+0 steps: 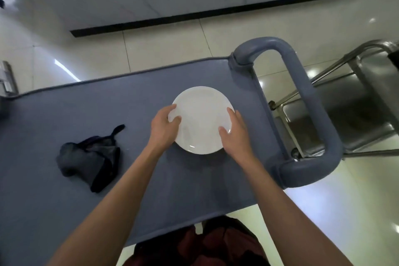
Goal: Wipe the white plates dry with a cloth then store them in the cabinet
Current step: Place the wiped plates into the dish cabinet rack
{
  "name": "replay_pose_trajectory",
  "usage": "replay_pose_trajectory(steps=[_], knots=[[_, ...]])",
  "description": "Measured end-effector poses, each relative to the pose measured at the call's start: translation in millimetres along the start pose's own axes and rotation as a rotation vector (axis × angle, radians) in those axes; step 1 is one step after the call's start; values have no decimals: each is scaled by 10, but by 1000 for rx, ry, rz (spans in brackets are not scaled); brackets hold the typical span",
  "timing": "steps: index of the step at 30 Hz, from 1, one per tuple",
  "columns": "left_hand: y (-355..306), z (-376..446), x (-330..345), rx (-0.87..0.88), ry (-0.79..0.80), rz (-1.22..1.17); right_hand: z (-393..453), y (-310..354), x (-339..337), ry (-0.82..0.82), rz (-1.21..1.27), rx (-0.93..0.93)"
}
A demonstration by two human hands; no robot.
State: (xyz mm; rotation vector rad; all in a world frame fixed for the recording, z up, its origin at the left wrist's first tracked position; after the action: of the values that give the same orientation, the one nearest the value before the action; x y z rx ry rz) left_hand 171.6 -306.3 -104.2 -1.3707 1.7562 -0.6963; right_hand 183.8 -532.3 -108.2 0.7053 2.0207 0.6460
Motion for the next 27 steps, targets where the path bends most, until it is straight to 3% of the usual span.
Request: replay_pose_trajectory(steps=[16,27], knots=[[-74,227,201,73,-128,-46,326,69,7,-119,139,-4],[-5,13,228,153,-35,176,-88,106,41,-189,140,11]])
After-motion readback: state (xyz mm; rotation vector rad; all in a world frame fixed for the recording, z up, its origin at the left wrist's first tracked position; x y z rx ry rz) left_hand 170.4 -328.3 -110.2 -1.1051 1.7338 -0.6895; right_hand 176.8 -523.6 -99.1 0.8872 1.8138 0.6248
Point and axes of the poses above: each hand's wrist, its own z-axis towards the middle knuckle, its own x-axis out of the palm, y = z × x, the point moved 4 cm from there along z, towards the middle knuckle, and after that the axes turned 15 degrees about y, right-handed, at the moved point
